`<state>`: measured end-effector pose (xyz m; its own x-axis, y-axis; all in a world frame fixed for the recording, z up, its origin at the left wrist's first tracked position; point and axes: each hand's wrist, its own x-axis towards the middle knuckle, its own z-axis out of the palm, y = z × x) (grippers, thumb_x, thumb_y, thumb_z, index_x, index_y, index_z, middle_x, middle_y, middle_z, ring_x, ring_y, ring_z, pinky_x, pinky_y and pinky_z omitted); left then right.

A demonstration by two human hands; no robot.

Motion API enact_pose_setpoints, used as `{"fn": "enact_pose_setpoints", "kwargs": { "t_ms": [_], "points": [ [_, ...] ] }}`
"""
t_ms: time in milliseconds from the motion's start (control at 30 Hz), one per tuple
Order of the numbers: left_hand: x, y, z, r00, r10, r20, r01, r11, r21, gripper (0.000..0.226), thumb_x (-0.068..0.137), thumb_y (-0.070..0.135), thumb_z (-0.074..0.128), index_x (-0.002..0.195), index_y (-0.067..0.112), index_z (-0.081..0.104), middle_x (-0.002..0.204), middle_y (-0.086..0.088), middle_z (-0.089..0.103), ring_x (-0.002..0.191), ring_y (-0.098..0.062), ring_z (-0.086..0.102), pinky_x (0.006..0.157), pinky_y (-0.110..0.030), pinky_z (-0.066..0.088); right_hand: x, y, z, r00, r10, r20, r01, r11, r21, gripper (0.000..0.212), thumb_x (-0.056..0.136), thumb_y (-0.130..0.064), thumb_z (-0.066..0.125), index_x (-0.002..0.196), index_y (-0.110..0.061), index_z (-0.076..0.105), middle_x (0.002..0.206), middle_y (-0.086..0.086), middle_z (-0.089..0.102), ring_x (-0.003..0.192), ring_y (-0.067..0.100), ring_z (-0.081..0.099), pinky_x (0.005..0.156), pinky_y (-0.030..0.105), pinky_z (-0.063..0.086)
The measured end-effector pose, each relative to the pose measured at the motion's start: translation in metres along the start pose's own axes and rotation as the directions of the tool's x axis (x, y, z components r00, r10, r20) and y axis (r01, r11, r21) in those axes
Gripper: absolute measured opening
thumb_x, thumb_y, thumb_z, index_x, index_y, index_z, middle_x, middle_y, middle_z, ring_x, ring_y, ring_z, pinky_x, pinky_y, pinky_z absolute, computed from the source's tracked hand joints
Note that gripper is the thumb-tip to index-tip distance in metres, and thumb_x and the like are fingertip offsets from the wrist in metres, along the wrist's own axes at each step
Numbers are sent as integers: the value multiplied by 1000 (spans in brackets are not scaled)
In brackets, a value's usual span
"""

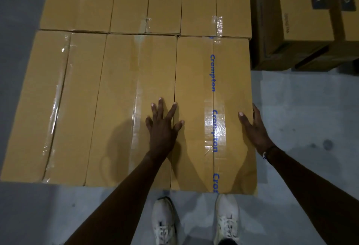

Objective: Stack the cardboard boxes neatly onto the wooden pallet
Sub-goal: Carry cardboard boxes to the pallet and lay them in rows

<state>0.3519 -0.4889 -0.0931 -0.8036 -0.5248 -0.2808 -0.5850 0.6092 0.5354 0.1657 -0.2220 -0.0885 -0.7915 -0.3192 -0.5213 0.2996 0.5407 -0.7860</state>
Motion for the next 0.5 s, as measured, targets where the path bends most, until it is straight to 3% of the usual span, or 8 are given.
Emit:
{"fn": "enact_pose_setpoints", "kwargs": {
  "t_ms": [233, 367, 500],
  "points": [
    [-29, -8, -4, 991, 87, 98, -93, 993, 66, 71, 102, 61, 40, 164, 40, 14, 173, 7, -13, 160, -25, -11, 124, -59, 9, -22, -9, 3, 1000, -12, 8, 12, 996, -84, 79, 101, -51, 58, 166, -32, 16, 166, -1, 37, 149, 26, 40, 121, 51, 37],
    [-65, -13, -5, 975, 65, 215, -89, 991, 103, 75, 104, 52, 50, 161, 45, 2, 170, 9, -22, 159, -24, -16, 125, -58, 10, -49, -3, -1, 999, 50, 6, -49, 995, -90, 84, 98, -48, 64, 166, -37, 15, 169, 0, 34, 151, 30, 38, 121, 56, 38],
    [-102, -16, -5, 960, 24, 278, -61, 990, 125, 80, 102, 42, 60, 163, 46, 7, 169, 10, -24, 158, -24, -19, 127, -60, 14, -74, 10, -4, 998, 53, 23, -51, 995, -84, 83, 99, -39, 68, 165, -37, 17, 166, -1, 37, 150, 27, 40, 121, 52, 37]
  ]
}}
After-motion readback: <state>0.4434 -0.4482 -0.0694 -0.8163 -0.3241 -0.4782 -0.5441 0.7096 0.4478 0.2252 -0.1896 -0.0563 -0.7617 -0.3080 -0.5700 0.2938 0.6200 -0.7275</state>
